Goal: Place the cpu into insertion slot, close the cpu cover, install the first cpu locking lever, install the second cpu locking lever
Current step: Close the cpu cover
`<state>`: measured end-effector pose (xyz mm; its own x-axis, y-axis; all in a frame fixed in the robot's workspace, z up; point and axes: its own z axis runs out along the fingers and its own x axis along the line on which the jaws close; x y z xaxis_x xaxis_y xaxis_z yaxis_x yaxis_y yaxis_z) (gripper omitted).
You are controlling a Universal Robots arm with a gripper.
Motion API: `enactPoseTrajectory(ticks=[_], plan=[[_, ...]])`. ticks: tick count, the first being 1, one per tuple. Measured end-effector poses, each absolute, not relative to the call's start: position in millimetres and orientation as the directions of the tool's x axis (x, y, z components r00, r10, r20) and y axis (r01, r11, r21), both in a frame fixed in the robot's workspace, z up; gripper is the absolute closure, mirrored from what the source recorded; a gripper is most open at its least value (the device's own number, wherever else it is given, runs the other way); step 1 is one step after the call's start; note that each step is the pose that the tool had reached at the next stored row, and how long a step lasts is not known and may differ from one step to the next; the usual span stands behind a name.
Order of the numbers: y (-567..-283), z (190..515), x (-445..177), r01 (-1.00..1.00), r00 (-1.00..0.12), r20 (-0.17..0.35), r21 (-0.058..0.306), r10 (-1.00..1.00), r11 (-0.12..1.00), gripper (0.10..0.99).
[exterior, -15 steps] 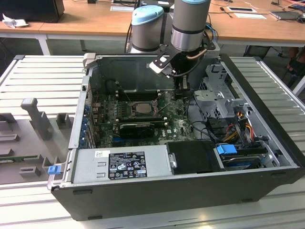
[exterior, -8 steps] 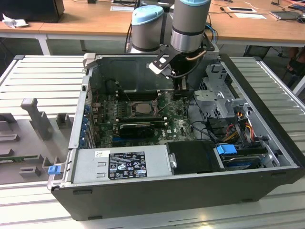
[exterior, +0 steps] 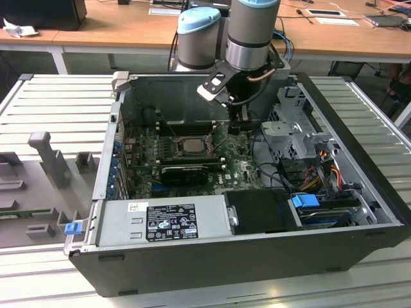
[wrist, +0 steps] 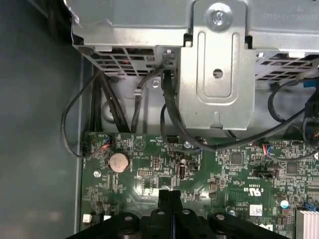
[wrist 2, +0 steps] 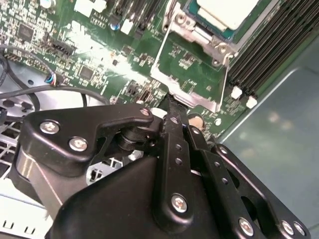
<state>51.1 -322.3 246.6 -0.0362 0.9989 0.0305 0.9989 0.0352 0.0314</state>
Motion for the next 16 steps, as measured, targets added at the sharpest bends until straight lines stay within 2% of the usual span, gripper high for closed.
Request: enactPoseTrajectory(ticks=[16], plan=[[-322, 246, 36, 0.999, -0.037, 0.031, 0.029, 0.999, 0.036, 0.980]])
